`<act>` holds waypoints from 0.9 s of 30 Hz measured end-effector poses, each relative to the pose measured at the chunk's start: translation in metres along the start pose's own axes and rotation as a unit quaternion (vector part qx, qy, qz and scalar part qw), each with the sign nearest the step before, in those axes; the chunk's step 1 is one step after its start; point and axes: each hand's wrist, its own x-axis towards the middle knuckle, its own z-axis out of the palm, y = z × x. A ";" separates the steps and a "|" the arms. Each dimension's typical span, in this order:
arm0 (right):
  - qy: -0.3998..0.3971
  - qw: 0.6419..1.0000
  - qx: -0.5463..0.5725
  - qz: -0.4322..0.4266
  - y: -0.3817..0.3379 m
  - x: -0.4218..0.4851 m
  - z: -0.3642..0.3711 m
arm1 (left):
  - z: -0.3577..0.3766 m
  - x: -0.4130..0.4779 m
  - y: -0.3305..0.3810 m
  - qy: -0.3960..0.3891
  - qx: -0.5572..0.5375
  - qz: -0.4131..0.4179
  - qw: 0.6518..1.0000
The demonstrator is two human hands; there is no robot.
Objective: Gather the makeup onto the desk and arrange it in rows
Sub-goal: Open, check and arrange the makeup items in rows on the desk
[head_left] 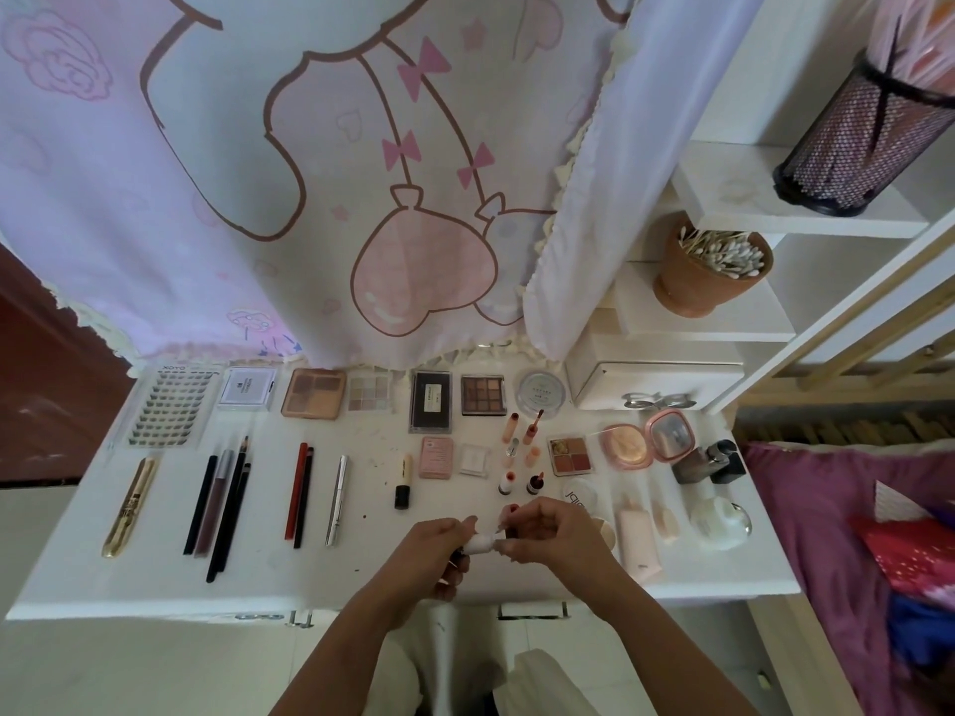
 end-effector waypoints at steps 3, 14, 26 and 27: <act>0.008 1.000 0.009 -0.007 -0.001 -0.002 -0.001 | 0.001 -0.001 0.001 0.009 -0.011 -0.003 1.000; 0.041 0.999 -0.021 0.025 -0.007 -0.002 -0.001 | 0.006 -0.005 0.006 0.032 -0.055 0.021 0.998; -0.028 0.998 -0.043 0.040 -0.028 -0.005 -0.021 | 0.004 -0.008 0.010 0.018 -0.068 0.045 0.996; -0.048 0.997 -0.045 0.045 -0.029 -0.005 -0.024 | 0.004 -0.008 0.010 0.014 -0.066 0.046 0.997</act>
